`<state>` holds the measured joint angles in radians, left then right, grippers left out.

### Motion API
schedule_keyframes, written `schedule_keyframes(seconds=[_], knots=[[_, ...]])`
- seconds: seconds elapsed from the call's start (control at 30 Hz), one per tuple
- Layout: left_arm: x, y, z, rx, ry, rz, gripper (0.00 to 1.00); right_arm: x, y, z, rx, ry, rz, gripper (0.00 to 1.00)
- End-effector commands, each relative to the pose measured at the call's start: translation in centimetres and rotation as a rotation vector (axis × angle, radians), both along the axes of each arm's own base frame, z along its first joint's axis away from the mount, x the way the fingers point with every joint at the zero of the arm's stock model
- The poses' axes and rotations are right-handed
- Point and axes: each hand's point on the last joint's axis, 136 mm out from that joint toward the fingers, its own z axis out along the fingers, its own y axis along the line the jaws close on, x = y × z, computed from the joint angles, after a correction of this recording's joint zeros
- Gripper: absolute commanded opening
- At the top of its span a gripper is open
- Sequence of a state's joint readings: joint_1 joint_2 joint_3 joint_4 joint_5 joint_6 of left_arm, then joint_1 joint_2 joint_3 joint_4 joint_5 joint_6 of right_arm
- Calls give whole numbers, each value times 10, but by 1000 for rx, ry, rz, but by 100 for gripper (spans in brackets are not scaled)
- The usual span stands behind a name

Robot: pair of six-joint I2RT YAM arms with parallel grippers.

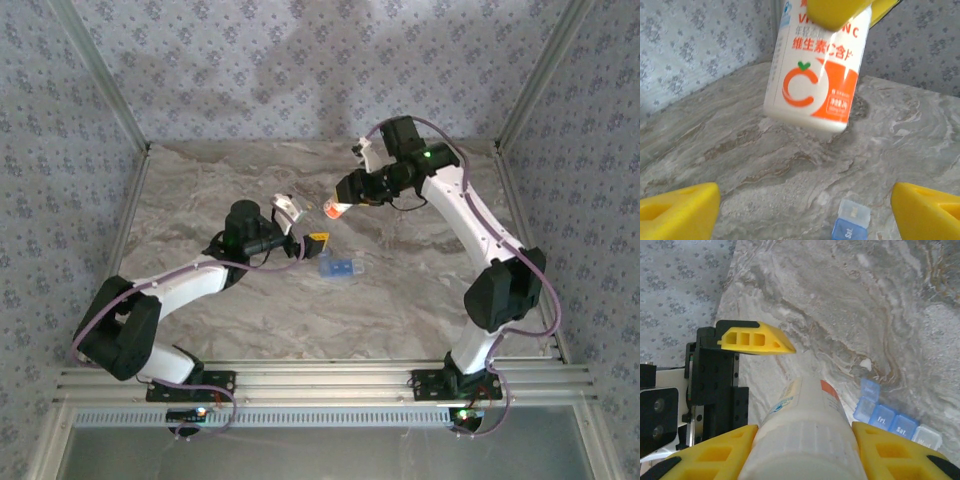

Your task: Sort the pills into containers

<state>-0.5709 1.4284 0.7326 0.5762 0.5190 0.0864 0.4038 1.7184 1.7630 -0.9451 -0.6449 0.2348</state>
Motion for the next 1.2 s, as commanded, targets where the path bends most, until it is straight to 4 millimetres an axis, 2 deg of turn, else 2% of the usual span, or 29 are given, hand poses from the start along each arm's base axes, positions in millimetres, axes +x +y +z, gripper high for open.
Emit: schedule_keyframes(seconds=[0.0,0.33,0.5,1.17], knots=[[-5,-9,23,-54,-80,-64,87,-20,4,14,39,4,48,39],[-12,-18,35,-89,-106,-114,85,-37,24,3,23,34,112,39],[-15,-22,33,-80,-100,-130,80,-43,32,0,21,45,135,39],[-24,-27,32,-70,-78,-156,58,-45,39,-11,14,68,136,39]])
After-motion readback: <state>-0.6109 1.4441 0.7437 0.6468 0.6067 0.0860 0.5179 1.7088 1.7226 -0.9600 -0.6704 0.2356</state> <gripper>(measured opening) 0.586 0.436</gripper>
